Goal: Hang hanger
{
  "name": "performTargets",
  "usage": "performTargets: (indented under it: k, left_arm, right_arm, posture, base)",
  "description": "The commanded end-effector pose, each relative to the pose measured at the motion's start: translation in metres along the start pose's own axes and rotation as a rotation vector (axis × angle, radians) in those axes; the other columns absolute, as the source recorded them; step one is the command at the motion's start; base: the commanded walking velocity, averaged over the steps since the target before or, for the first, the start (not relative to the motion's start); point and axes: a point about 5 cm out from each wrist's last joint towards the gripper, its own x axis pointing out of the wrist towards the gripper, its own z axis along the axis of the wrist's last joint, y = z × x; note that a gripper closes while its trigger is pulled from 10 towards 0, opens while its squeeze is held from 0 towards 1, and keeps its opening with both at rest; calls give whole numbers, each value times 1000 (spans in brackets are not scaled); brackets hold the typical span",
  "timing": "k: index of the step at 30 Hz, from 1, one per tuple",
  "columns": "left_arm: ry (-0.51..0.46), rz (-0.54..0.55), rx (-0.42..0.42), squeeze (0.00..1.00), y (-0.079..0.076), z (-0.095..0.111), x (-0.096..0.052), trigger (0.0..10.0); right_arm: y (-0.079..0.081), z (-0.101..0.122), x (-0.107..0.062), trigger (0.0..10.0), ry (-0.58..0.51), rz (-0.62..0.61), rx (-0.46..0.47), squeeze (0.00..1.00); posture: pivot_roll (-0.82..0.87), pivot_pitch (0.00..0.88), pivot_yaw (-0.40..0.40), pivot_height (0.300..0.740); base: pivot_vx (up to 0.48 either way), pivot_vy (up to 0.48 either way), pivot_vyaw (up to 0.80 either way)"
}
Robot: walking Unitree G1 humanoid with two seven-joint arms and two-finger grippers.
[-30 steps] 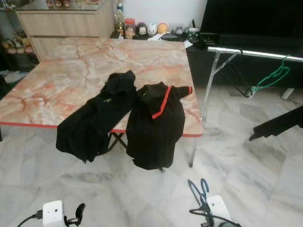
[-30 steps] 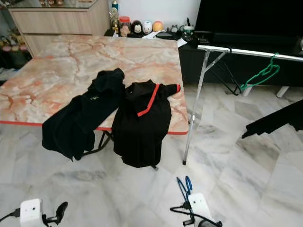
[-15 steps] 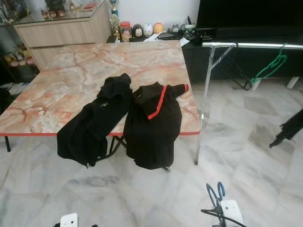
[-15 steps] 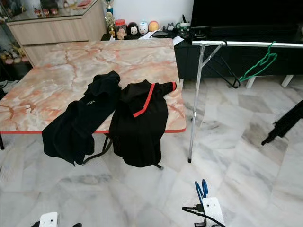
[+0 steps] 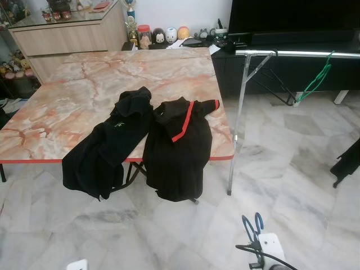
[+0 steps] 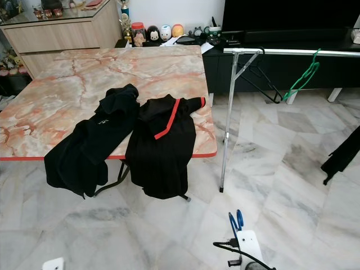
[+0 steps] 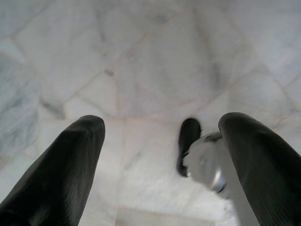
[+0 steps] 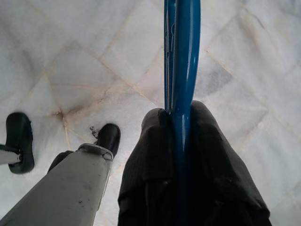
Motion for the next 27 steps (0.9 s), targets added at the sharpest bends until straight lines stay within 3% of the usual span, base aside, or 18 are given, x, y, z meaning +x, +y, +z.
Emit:
performTargets:
  k: [1, 7, 8, 10, 18, 27]
  left_arm:
    - [39, 14, -12, 0, 8, -11, -4, 10000]
    - [89, 27, -15, 0, 13, -23, -8, 10000]
    - [93, 25, -13, 0, 12, -24, -8, 10000]
    - [94, 22, -15, 0, 9, -24, -7, 10000]
    - [100, -10, -1, 0, -14, -21, -2, 10000]
    - [98, -25, 7, 0, -24, -15, 1, 10000]
  right_arm:
    - [2, 2, 0, 10000, 6, 18, -52, 0]
    - [-2, 9, 0, 10000, -5, 11, -53, 0]
    - [16, -6, 0, 10000, 12, 35, -67, 0]
    - [26, -13, 0, 10000, 18, 47, -72, 0]
    - [27, -13, -1, 10000, 16, 48, -71, 0]
    - [25, -12, 0, 10000, 14, 37, -63, 0]
  posture:
    - [-72, 0, 41, 732]
    - [-74, 0, 39, 732]
    - [-73, 0, 39, 732]
    - [-71, 0, 38, 732]
    - [-75, 0, 46, 732]
    - [-78, 0, 45, 732]
  base:
    - [0, 0, 0]
    - [0, 0, 0]
    - [0, 0, 0]
    - [-249, 0, 0]
    - [-252, 0, 0]
    - [-255, 0, 0]
